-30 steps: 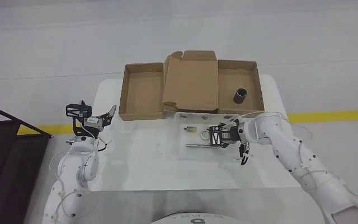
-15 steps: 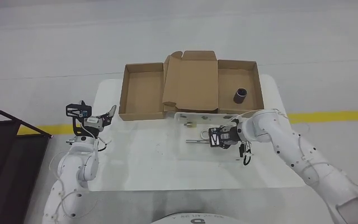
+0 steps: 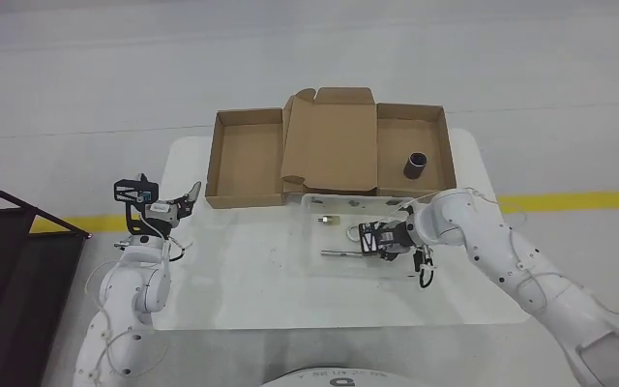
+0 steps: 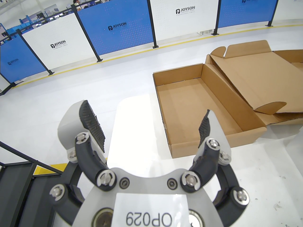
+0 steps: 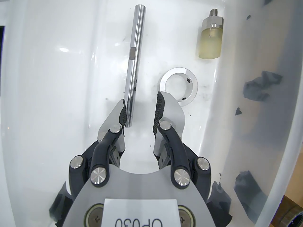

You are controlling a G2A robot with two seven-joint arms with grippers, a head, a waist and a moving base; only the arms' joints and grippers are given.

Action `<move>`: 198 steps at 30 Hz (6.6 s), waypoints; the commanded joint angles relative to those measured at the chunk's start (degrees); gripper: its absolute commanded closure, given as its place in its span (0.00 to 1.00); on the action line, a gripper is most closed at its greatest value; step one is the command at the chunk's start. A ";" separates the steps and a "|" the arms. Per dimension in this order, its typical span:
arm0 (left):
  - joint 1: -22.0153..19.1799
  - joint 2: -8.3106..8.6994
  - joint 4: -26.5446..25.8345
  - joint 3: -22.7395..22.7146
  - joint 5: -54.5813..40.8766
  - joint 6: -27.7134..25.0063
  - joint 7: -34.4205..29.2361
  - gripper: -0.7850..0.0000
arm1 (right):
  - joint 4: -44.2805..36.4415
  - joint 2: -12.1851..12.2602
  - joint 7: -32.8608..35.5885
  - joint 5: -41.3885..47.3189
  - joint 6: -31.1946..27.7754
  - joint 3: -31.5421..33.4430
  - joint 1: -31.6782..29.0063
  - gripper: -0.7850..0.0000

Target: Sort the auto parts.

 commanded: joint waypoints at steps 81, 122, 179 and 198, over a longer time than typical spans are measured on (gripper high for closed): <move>0.00 0.00 0.00 0.00 0.00 0.00 0.00 0.00 | -11.44 5.61 -17.60 -11.07 5.35 17.99 -14.81 1.00; 0.00 0.00 0.00 0.00 0.00 0.00 0.00 0.00 | -0.02 -0.01 0.52 -0.62 9.01 6.68 -3.97 0.56; 0.00 0.00 0.00 0.00 0.00 0.00 0.00 0.00 | 8.89 -6.01 9.96 2.72 12.78 -1.24 4.68 0.67; 0.00 0.00 0.00 0.00 0.00 0.00 0.00 0.00 | 10.35 -6.95 9.14 2.06 12.86 -1.77 5.07 1.00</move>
